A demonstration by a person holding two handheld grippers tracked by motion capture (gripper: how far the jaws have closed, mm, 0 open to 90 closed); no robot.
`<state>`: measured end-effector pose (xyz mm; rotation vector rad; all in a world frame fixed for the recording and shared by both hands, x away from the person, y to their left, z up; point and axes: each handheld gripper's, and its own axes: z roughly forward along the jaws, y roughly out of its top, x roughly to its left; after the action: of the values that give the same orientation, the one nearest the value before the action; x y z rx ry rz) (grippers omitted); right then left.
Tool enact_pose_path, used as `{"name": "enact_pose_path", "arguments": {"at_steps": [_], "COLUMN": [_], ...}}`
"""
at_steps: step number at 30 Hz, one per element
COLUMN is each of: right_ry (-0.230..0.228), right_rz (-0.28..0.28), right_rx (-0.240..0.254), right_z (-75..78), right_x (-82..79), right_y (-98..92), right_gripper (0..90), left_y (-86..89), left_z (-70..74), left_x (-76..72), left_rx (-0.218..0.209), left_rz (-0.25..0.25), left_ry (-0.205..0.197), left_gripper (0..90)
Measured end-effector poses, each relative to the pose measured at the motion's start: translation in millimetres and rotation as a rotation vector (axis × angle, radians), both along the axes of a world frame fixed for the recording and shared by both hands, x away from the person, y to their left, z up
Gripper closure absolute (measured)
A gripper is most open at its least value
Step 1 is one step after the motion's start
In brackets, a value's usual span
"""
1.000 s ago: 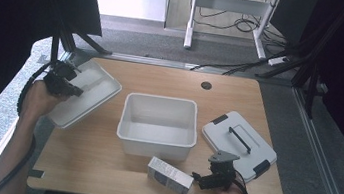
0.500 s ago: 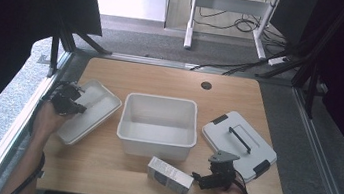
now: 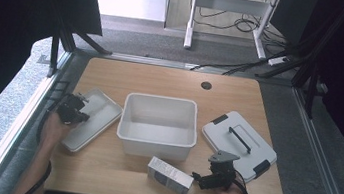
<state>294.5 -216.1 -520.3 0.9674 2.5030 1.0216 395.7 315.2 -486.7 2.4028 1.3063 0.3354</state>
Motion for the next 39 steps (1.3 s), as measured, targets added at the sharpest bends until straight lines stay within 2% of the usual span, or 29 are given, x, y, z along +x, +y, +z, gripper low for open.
{"name": "enact_pose_path", "arguments": {"at_steps": [2,5,7,9,10,11,14,15,16,17,18,19,22,23,24,25,27,32,37,38,39], "right_ry": [0.000,0.000,0.001,0.000,0.000,0.001,0.001,0.001,0.001,0.001,0.001,0.001,0.000,0.001,0.001,0.003,0.001,0.003,0.001,0.001,0.001], "right_rz": [0.000,0.000,0.001,0.000,0.000,-0.002,0.000,-0.001,-0.001,0.000,0.000,-0.001,0.000,0.000,0.000,0.000,-0.001,0.000,-0.001,-0.001,0.000], "right_rx": [0.000,0.000,-0.001,0.000,0.000,0.002,0.000,0.000,0.000,0.000,0.000,0.000,0.000,0.000,0.000,0.000,0.000,0.000,0.000,0.000,0.000], "right_z": [0.0,0.0,0.1,0.0,0.0,0.0,0.0,0.0,0.0,0.0,0.0,0.0,0.0,0.0,0.0,0.1,0.0,0.1,0.0,0.0,0.0], "right_x": [0.0,0.0,0.0,0.0,0.0,-0.1,-0.1,-0.1,-0.1,-0.1,-0.1,-0.1,-0.1,-0.1,-0.1,-0.1,-0.1,-0.1,-0.1,-0.1,-0.1], "right_y": [0.0,0.0,-0.1,0.0,0.0,0.1,0.0,0.0,0.0,0.0,0.0,0.0,0.0,0.0,0.0,-0.1,0.0,0.0,0.0,0.0,0.0], "right_gripper": [0.8,0.8,0.8,0.8,0.8,0.8,0.8,0.8,0.8,0.8,0.8,0.8,0.8,0.8,0.8,0.8,0.8,0.8,0.8,0.8,0.8], "left_y": [1.7,1.0,-1.1,-2.6,-4.1,-10.1,-17.4,-26.1,-26.1,-35.4,-35.4,-42.1,-50.6,-56.9,-56.9,-64.6,-72.0,-86.7,-105.2,-105.2,-108.9], "left_z": [6.9,16.7,24.7,27.0,29.9,34.8,37.7,38.7,38.7,37.9,37.9,37.0,34.5,33.0,33.0,31.2,28.8,20.1,-5.4,-5.4,-13.9], "left_x": [-1.5,-5.1,-9.6,-11.6,-14.0,-21.1,-28.9,-37.5,-37.5,-45.6,-45.6,-52.5,-60.9,-68.1,-68.1,-77.1,-84.7,-97.9,-108.0,-108.0,-108.8], "left_rx": [-0.041,-0.043,-0.065,-0.074,-0.084,-0.115,-0.129,-0.138,-0.138,-0.135,-0.135,-0.130,-0.135,-0.134,-0.134,-0.159,-0.169,-0.192,-0.189,-0.189,-0.186], "left_rz": [-0.001,-0.003,-0.009,-0.006,-0.015,-0.037,-0.056,-0.089,-0.089,-0.118,-0.118,-0.144,-0.165,-0.182,-0.182,-0.206,-0.229,-0.274,-0.314,-0.314,-0.316], "left_ry": [-0.022,-0.056,-0.086,-0.095,-0.099,-0.116,-0.133,-0.145,-0.145,-0.153,-0.153,-0.162,-0.169,-0.179,-0.179,-0.189,-0.194,-0.202,-0.175,-0.175,-0.164], "left_gripper": [79.6,64.4,54.5,44.7,39.1,34.3,27.6,18.9,16.6,13.7,12.0,9.7,1.1,0.0,0.0,0.0,0.0,0.0,0.0,0.0,0.0]}}
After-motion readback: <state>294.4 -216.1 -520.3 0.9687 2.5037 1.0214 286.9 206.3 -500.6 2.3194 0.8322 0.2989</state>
